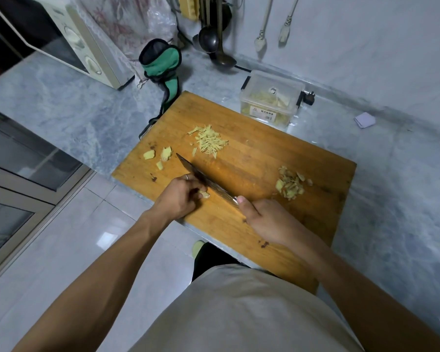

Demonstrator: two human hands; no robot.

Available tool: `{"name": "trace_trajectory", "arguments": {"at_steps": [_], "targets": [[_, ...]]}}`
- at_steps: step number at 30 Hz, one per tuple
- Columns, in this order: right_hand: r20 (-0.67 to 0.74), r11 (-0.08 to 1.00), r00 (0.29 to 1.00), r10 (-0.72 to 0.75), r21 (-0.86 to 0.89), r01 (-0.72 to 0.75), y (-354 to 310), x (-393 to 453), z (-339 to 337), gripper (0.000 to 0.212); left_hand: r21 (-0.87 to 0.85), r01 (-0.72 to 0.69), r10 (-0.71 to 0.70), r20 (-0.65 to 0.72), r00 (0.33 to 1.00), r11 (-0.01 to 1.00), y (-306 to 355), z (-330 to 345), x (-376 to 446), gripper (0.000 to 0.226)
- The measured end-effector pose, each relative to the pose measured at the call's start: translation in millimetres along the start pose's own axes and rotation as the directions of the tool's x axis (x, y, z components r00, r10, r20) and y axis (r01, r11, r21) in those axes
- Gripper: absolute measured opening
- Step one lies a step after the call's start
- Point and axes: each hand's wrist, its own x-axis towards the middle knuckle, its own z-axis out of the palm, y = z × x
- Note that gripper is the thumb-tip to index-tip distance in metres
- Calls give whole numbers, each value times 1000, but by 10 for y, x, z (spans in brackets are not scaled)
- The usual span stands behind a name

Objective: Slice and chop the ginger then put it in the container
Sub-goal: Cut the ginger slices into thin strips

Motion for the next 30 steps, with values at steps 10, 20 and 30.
{"name": "trace_trajectory", "arguments": {"at_steps": [10,20,30], "targets": [[3,1000,1000,23,13,-23,-31,-6,-30,68,-124,-45,28,-134,991,991,-23,99,-130,22],[30,999,1000,-2,-49,4,-206,-62,-36,68,70,-45,65,-314,947,997,57,336,-355,33],[7,975,999,-43,-217,44,-317,-117,87,71,59,-25,46,-373,927,998,50,442,-348,35]]}}
